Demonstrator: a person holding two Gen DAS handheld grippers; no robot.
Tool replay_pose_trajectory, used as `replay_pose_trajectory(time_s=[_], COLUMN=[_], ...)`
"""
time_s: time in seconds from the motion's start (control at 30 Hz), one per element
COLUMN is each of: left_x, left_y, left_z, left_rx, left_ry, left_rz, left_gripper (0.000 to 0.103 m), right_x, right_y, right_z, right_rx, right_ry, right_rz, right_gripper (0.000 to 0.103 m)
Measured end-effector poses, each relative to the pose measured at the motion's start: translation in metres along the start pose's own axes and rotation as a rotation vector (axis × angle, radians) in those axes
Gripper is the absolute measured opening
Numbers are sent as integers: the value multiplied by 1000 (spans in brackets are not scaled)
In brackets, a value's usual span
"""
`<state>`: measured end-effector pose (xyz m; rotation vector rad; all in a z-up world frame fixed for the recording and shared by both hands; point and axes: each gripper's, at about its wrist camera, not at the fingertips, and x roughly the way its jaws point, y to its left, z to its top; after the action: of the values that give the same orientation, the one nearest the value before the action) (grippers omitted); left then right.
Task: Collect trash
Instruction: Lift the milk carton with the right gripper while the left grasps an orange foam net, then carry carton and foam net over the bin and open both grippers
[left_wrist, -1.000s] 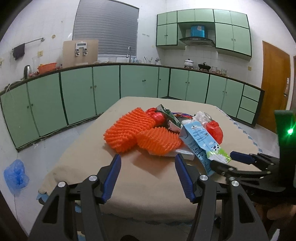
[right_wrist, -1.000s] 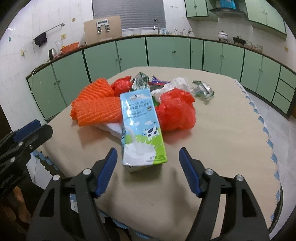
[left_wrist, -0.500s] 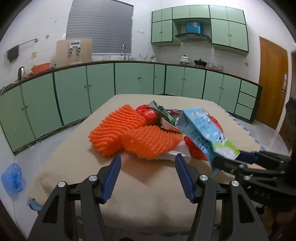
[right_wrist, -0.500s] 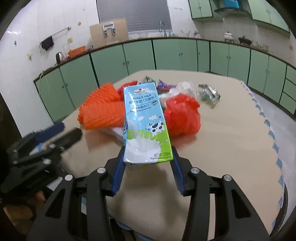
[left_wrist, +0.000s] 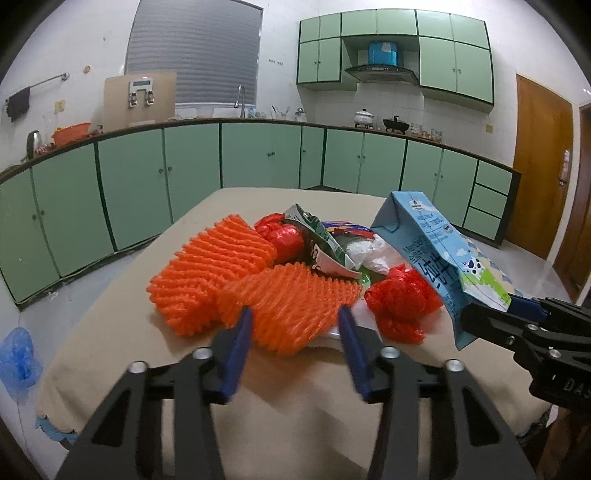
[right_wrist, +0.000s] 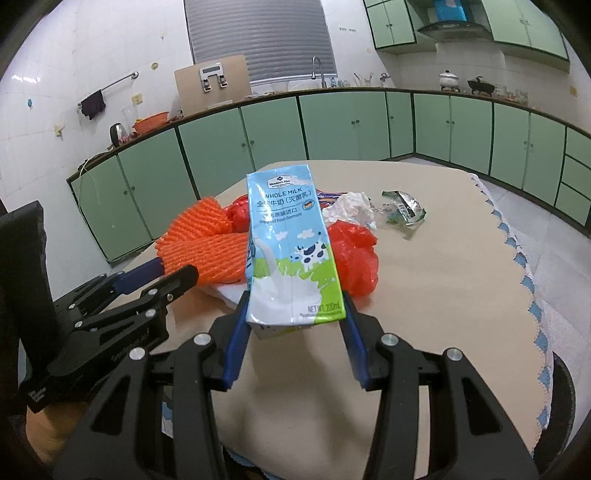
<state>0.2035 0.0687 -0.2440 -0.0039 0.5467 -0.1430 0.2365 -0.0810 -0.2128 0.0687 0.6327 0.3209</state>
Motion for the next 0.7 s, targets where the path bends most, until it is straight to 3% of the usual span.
replay_pose_trajectory(time_s=[0.2,0.53,0.7], left_x=[3,-30,-59], left_y=[3,-3,-19], left_z=[-3,12,30], left_rx=[-29,-52,-15], left_ry=[29,-48,-106], left_rz=[-53,-92,-100], left_gripper=[6,5,5], right_x=[-6,-30,-47], right_y=[-3,-11,-22], right_z=[0,7,11], right_rx=[6,7,32], right_ry=[-3,-41,-65], right_rz=[-4,-22,-31], right_gripper=[45,45,45])
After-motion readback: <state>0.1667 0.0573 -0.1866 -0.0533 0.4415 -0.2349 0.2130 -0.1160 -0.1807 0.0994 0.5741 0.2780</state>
